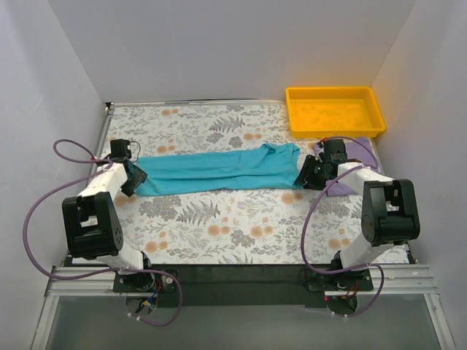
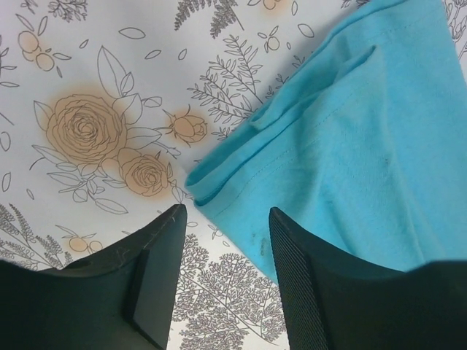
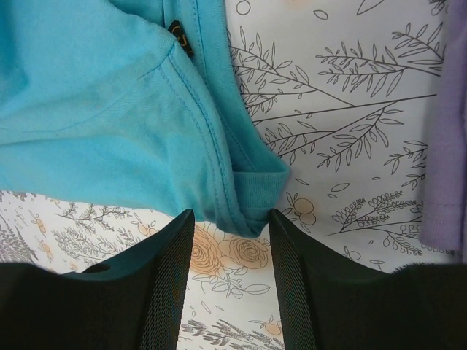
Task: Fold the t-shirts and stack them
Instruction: Fold the tshirt
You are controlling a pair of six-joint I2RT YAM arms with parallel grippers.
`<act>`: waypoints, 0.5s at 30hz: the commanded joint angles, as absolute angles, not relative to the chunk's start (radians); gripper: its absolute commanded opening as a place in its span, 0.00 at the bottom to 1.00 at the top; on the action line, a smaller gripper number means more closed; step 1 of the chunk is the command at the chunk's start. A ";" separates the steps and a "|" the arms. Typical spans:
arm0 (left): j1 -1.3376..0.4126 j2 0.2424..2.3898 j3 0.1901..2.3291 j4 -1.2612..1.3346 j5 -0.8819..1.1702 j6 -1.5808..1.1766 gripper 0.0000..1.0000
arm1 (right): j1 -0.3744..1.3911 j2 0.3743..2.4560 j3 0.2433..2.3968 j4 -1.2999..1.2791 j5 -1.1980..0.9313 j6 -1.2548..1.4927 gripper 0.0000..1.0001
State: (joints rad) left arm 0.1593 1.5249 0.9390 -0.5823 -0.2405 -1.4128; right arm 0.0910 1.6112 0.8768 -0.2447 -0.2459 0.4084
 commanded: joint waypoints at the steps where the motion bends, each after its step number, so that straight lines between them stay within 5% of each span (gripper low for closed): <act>1: 0.158 1.555 0.974 -0.580 -0.227 -1.388 0.46 | 0.084 1.597 0.873 -0.213 -0.253 0.408 0.44; 15: 0.146 1.638 0.989 -0.571 -0.219 -1.361 0.31 | 0.083 1.611 0.864 -0.212 -0.235 0.400 0.44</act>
